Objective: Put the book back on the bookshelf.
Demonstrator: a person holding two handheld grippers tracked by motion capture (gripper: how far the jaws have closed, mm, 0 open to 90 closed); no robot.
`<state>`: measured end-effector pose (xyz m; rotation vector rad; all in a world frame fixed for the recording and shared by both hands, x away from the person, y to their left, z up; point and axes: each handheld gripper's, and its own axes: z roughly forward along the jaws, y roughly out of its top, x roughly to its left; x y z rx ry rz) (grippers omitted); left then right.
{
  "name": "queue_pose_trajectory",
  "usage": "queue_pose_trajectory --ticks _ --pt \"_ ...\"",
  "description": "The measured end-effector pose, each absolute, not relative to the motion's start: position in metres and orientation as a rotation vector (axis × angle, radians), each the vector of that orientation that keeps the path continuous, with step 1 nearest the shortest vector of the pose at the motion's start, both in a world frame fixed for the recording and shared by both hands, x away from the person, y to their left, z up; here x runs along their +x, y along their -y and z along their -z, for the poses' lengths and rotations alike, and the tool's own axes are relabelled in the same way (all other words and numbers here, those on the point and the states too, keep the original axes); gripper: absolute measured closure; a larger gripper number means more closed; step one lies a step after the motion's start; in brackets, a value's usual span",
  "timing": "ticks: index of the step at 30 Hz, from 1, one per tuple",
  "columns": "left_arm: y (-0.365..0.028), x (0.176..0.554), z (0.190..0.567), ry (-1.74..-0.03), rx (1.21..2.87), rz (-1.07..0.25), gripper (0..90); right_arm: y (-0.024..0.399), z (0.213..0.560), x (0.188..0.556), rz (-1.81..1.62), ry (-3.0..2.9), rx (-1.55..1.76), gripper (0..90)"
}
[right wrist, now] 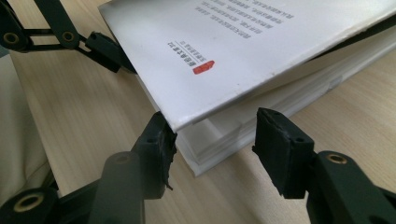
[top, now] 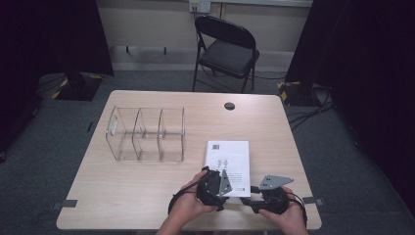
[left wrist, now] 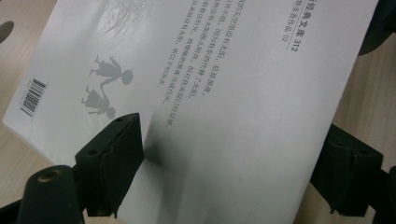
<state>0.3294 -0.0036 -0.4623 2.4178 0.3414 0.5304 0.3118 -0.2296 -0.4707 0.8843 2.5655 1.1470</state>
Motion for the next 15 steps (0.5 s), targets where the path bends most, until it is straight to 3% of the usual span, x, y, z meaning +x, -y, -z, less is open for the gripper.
queue_pose_trajectory --ticks 15 --pt "0.0036 0.3293 0.4630 -0.343 2.409 -0.536 17.0 0.2249 0.4741 0.3147 -1.099 -2.578 0.871 53.1"
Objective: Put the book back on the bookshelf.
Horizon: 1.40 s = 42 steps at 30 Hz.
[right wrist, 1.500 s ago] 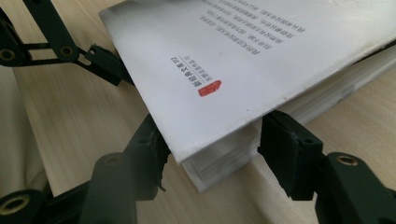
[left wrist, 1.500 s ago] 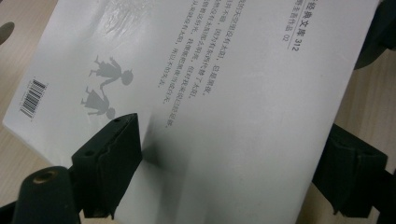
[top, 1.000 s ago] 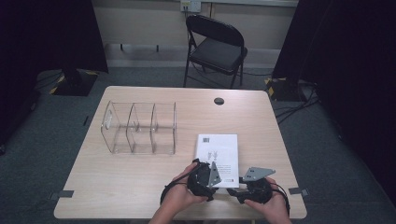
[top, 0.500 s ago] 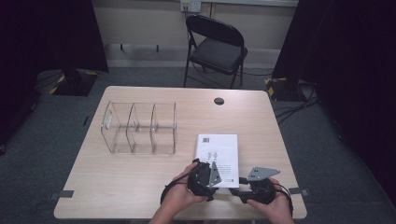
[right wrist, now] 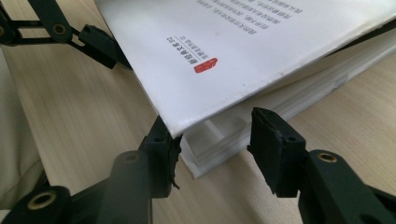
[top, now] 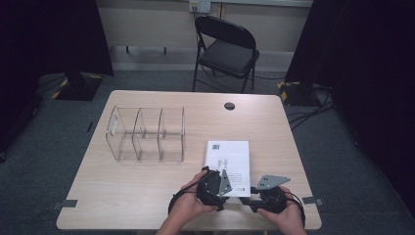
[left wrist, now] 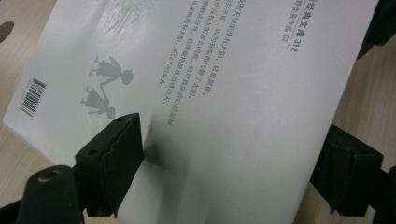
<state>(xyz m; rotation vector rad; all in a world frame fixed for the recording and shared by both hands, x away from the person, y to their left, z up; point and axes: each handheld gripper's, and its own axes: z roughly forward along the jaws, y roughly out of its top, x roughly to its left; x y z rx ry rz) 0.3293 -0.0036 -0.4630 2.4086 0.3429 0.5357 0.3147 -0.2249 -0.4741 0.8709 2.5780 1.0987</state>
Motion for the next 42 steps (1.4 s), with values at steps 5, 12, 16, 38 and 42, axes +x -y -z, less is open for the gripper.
queue_pose_trajectory --ticks 5,12,16,38,42 --pt "0.003 0.329 0.463 -0.339 2.407 -0.544 16.9 0.221 0.476 0.316 -1.093 -2.575 0.876 54.8" --pt "0.004 0.329 0.462 -0.341 2.416 -0.533 16.9 0.222 0.473 0.315 -1.129 -2.566 0.869 56.9" --pt "0.003 0.329 0.463 -0.345 2.403 -0.541 16.9 0.222 0.471 0.314 -1.122 -2.566 0.856 57.7" --pt "0.012 0.332 0.465 -0.427 2.371 -0.555 6.4 0.218 0.464 0.312 -1.115 -2.540 0.841 58.4" --pt "0.015 0.332 0.465 -0.449 2.395 -0.558 2.4 0.217 0.463 0.312 -1.121 -2.536 0.836 58.4"
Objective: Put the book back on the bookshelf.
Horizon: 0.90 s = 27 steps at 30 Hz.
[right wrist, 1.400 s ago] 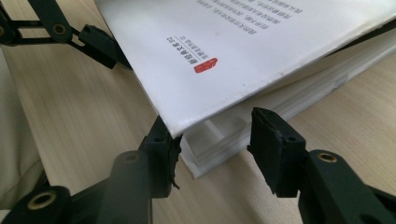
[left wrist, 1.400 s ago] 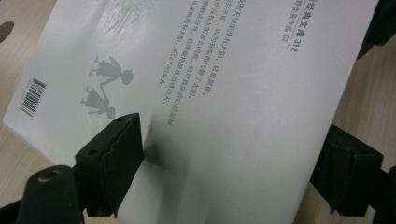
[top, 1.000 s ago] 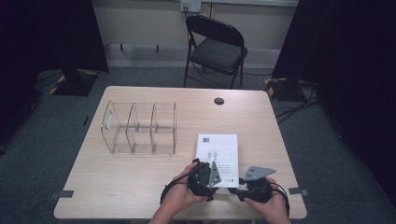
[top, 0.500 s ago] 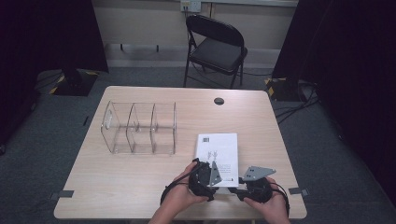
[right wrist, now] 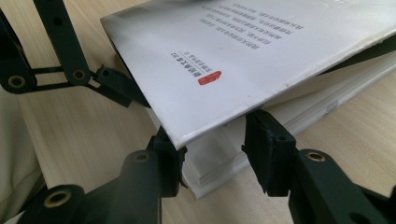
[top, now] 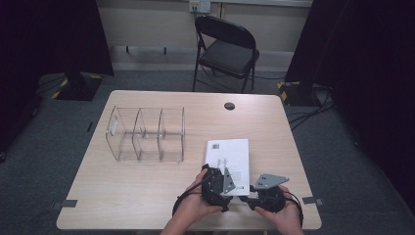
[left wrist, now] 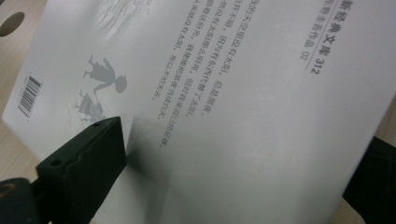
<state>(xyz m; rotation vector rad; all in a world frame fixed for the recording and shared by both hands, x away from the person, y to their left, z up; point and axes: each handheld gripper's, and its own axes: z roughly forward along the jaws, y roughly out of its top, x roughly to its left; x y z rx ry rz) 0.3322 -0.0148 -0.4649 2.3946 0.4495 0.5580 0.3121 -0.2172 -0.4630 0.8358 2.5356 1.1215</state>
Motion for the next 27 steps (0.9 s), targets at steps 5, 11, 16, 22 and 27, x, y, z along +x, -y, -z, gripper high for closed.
queue_pose_trajectory --ticks 5,11,16,22,27 --pt "0.0132 0.3370 0.4680 -0.447 2.365 -0.556 0.0 0.2172 0.4625 0.3122 -1.119 -2.536 0.833 58.4" --pt "0.0134 0.3384 0.4694 -0.434 2.368 -0.575 0.0 0.2170 0.4620 0.3121 -1.122 -2.534 0.838 58.4" --pt "0.0134 0.3386 0.4705 -0.421 2.371 -0.589 0.0 0.2170 0.4625 0.3121 -1.117 -2.536 0.837 58.4" --pt "0.0158 0.3379 0.4701 -0.418 2.399 -0.610 1.1 0.2171 0.4646 0.3124 -1.124 -2.540 0.847 58.4" --pt "0.0166 0.3348 0.4684 -0.384 2.407 -0.628 9.0 0.2177 0.4678 0.3143 -1.154 -2.544 0.912 53.1"
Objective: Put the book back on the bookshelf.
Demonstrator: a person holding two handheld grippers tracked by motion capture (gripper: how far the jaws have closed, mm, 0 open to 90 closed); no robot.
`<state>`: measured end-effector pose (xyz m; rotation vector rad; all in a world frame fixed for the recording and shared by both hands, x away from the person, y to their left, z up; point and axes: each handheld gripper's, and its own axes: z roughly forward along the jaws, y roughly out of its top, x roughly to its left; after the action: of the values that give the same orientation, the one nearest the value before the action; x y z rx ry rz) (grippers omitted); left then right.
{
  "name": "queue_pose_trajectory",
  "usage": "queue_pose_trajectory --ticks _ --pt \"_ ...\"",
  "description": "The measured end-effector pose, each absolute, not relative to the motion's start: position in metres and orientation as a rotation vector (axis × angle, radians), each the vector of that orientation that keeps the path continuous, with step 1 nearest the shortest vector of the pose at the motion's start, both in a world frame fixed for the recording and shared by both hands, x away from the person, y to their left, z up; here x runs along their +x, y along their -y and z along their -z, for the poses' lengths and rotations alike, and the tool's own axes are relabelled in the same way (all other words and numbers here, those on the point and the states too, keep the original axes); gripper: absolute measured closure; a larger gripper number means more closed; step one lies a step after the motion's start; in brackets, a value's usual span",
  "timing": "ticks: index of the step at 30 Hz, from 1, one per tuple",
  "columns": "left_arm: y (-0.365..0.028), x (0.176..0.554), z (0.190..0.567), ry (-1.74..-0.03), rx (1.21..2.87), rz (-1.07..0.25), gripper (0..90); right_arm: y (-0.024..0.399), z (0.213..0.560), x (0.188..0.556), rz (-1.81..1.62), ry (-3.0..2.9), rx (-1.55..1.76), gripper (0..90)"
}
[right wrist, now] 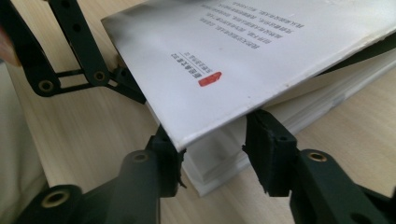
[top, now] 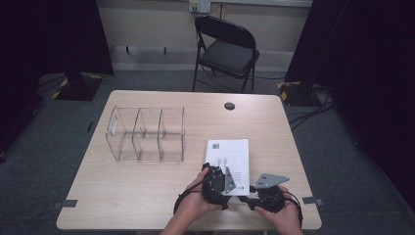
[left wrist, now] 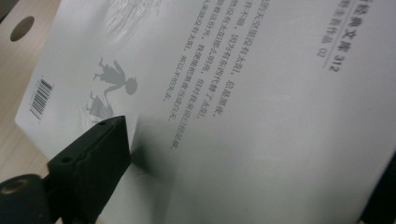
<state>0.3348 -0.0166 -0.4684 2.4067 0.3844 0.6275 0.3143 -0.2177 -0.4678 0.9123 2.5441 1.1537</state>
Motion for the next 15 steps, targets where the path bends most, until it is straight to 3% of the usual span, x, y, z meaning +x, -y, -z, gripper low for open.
queue_pose_trajectory --ticks 4,7,15 --pt "0.017 0.332 0.467 -0.342 2.423 -0.662 15.5 0.214 0.472 0.314 -1.113 -2.543 0.885 37.8" --pt "0.017 0.331 0.463 -0.333 2.440 -0.667 17.8 0.217 0.474 0.315 -1.091 -2.529 0.900 31.1" --pt "0.012 0.335 0.448 -0.332 2.457 -0.628 31.1 0.228 0.482 0.316 -1.086 -2.540 0.896 23.5"
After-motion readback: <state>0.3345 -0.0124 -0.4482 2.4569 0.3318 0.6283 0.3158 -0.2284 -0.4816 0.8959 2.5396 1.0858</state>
